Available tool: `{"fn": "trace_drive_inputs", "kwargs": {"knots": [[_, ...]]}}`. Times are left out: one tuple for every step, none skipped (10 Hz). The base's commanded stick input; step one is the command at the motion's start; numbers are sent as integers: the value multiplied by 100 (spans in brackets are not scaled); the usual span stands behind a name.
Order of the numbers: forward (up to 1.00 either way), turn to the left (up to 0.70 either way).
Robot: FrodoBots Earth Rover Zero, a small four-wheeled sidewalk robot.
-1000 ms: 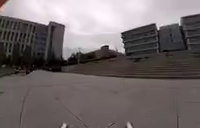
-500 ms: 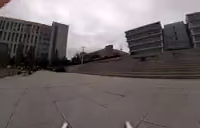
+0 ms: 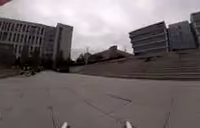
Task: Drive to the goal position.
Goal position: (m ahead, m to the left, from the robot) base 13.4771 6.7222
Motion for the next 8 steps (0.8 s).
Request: {"fn": "trace_drive_inputs", "kwargs": {"knots": [[70, 14], [70, 14], [70, 14], [70, 14], [70, 14], [70, 14], [70, 14], [70, 14]]}}
